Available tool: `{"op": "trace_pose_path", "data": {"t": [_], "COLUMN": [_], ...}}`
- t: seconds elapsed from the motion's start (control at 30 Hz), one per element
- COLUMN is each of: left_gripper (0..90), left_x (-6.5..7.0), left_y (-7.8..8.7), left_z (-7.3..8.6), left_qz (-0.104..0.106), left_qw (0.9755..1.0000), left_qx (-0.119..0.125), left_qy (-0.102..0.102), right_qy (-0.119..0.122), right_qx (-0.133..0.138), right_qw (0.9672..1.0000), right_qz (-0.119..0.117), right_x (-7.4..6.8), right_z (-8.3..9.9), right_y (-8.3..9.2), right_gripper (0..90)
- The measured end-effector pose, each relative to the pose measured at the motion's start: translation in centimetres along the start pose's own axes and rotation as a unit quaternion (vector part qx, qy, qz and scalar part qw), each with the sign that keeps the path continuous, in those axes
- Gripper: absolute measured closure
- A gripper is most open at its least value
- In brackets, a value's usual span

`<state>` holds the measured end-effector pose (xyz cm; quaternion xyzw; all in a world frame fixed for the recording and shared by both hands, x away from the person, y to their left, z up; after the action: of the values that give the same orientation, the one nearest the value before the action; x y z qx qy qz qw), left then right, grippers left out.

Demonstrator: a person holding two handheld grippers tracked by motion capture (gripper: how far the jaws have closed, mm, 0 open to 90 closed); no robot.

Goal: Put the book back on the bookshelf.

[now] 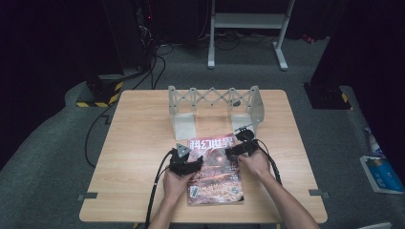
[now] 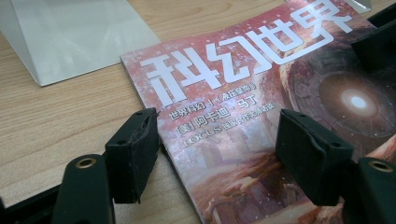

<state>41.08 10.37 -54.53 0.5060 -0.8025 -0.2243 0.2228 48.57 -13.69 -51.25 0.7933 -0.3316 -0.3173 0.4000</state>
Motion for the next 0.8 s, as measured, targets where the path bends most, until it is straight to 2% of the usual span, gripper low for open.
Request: {"op": "trace_pose_path", "data": {"t": [0.3, 0.53, 0.67, 0.73, 0.8], "left_gripper": [30.3, 30.2, 30.2, 30.2, 30.1], "left_x": [0.0, 0.1, 0.1, 0.1, 0.1], "left_y": [0.0, 0.0, 0.0, 0.0, 0.0], "left_z": [0.0, 0.0, 0.0, 0.0, 0.0], "left_qz": [-0.002, -0.003, -0.004, -0.005, -0.005], "left_qw": [1.0000, 1.0000, 1.0000, 1.0000, 1.0000], "left_qx": [0.000, 0.001, 0.002, 0.002, 0.002], "left_qy": [0.001, 0.001, 0.002, 0.001, 0.002], "right_qy": [-0.002, 0.012, 0.007, 0.003, 0.006], "right_qx": [0.017, 0.036, 0.056, 0.068, 0.070], "right_qw": [0.9997, 0.9991, 0.9977, 0.9960, 0.9953], "right_qz": [-0.018, -0.020, -0.038, -0.058, -0.066], "right_x": [0.1, -0.1, -0.3, -0.3, -0.5], "right_z": [0.2, 0.3, 0.1, 0.0, -0.2], "right_y": [0.7, 1.3, 2.2, 2.5, 2.5], "right_gripper": [47.5, 46.6, 46.9, 47.1, 47.3]}}
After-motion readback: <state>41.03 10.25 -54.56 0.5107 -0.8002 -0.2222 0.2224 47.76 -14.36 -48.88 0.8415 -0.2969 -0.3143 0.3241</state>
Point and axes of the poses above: each handheld gripper's, and its own axes: y roughly backward along the jaws, z roughly out of its underside, x roughly to its right, the point moved 2 cm from there along -y, roughly forward along the jaws, and after that the axes turned 3 degrees about y, right-handed, at the moved point
